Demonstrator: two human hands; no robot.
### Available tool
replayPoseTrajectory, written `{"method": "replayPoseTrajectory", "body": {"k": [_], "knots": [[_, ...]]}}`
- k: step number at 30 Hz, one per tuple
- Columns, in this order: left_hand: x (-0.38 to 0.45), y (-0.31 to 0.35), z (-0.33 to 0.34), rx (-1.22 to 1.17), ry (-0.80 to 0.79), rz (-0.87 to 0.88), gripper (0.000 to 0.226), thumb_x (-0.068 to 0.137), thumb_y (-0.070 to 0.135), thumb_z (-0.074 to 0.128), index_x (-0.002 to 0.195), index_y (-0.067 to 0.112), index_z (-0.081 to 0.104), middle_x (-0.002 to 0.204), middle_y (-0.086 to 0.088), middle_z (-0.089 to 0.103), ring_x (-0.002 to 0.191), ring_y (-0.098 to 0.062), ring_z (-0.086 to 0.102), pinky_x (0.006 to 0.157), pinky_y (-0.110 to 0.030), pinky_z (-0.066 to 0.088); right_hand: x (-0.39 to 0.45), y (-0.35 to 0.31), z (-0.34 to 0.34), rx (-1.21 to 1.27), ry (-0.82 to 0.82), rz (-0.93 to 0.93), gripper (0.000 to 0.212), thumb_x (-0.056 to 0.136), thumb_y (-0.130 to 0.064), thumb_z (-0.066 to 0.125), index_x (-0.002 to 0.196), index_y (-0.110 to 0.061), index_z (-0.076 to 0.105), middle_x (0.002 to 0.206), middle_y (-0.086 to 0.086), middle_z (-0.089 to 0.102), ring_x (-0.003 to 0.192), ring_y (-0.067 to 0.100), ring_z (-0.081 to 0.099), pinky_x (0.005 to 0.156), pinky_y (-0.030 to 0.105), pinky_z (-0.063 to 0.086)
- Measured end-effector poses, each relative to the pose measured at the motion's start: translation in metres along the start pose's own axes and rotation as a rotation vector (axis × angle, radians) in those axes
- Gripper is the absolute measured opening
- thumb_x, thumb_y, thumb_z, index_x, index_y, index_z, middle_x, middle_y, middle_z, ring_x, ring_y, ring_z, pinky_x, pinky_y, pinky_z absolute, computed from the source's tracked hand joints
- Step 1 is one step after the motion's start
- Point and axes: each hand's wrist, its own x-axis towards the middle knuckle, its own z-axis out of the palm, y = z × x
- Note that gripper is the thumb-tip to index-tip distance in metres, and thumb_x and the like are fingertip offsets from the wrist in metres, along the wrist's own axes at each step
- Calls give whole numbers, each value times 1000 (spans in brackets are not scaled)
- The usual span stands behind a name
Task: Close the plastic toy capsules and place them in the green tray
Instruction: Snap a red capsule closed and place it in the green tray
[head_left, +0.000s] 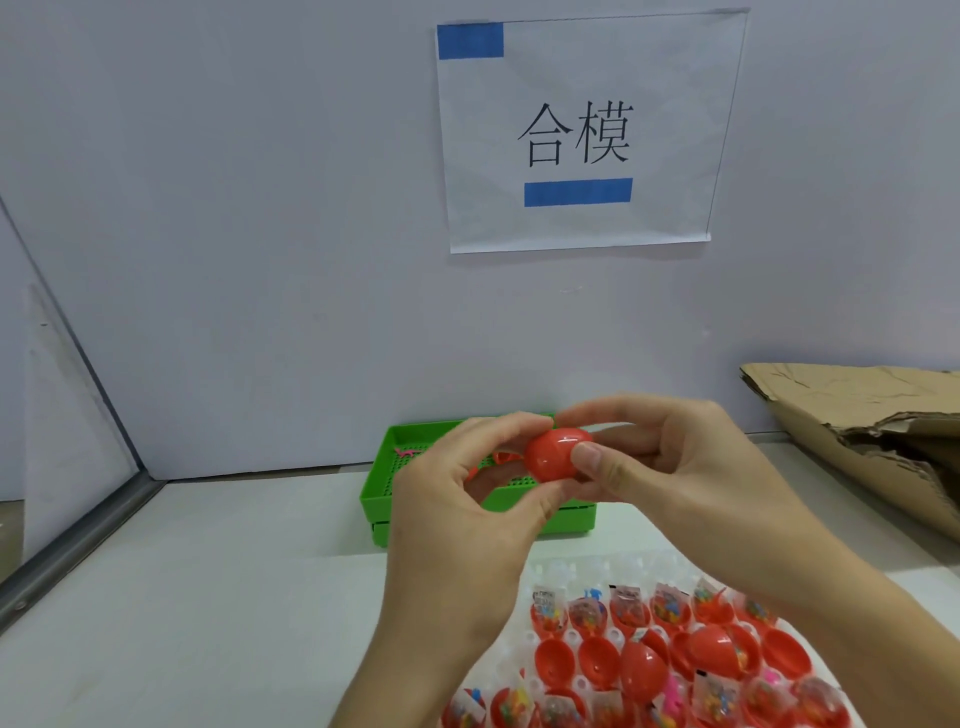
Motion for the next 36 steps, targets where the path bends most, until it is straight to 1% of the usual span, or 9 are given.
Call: {"method": "replayPoseTrajectory", "body": {"k": [4, 7, 14, 18, 22, 26, 29, 33, 36], "knots": [[-1, 0, 1, 9, 48, 19, 41, 61, -4, 86, 85, 29, 80, 80, 14, 76, 77, -3, 72, 70, -10, 54, 0, 0, 0, 34, 38, -17, 11, 80, -13, 73, 90, -14, 76, 84, 4, 79, 79, 20, 76, 75, 25, 60], [-2, 0, 4, 80, 64, 62, 47, 60, -11, 81, 78, 33, 79, 77, 15, 75, 78, -3, 71, 68, -10, 53, 0, 0, -1, 42, 38, -18, 14, 81, 1, 72, 82, -12, 76, 78, 6, 78, 72, 22, 76, 67, 22, 60], [-6, -3, 9, 157, 134, 120, 61, 65, -17, 76, 91, 38, 75, 83, 18, 74, 81, -8, 70, 70, -24, 59, -1, 0, 4, -7, 119, -67, 22, 80, 10, 72, 75, -11, 76, 72, 3, 77, 64, 20, 75, 62, 20, 59], [-7, -3, 9, 163, 141, 119, 49, 67, -2, 73, 98, 36, 75, 86, 17, 73, 80, -10, 72, 72, -28, 60, 0, 2, 8, -32, 142, -77, 17, 82, 6, 72, 80, -10, 76, 75, 3, 78, 68, 20, 76, 67, 25, 61], [-6, 0, 7, 145, 63, 79, 34, 77, 6, 79, 98, 32, 76, 86, 22, 73, 82, 0, 70, 72, -13, 55, 0, -1, 5, -13, 94, -76, 8, 86, -12, 71, 87, -14, 78, 78, 1, 78, 72, 15, 76, 68, 18, 58], [-2, 3, 4, -170, -70, -105, 18, 93, 10, 65, 106, 19, 73, 89, 3, 78, 86, -11, 74, 75, -19, 58, -1, -5, 6, -38, 7, -109, 16, 88, -25, 62, 92, -25, 78, 77, -5, 78, 70, 6, 72, 65, 12, 54], [-1, 4, 5, -429, -96, -262, 16, 96, 10, 57, 105, 8, 70, 85, -12, 77, 83, -24, 76, 74, -27, 60, 0, 0, 8, -112, 41, -138, 18, 92, -12, 64, 92, -26, 77, 74, -10, 76, 64, -1, 69, 60, 8, 49], [2, 0, 5, -506, -107, -312, 27, 84, 24, 59, 102, 7, 69, 89, -11, 77, 85, -23, 76, 73, -25, 60, 1, 6, 12, -163, 112, -157, 10, 87, -33, 64, 93, -32, 72, 78, -10, 75, 69, 3, 68, 60, 15, 50], [2, -2, 5, -478, -102, -305, 34, 79, 29, 60, 104, 7, 68, 88, -11, 77, 86, -24, 76, 74, -26, 60, 2, 9, 11, -186, 116, -154, 10, 88, -32, 65, 95, -34, 72, 81, -9, 74, 73, 7, 69, 63, 20, 53]]}}
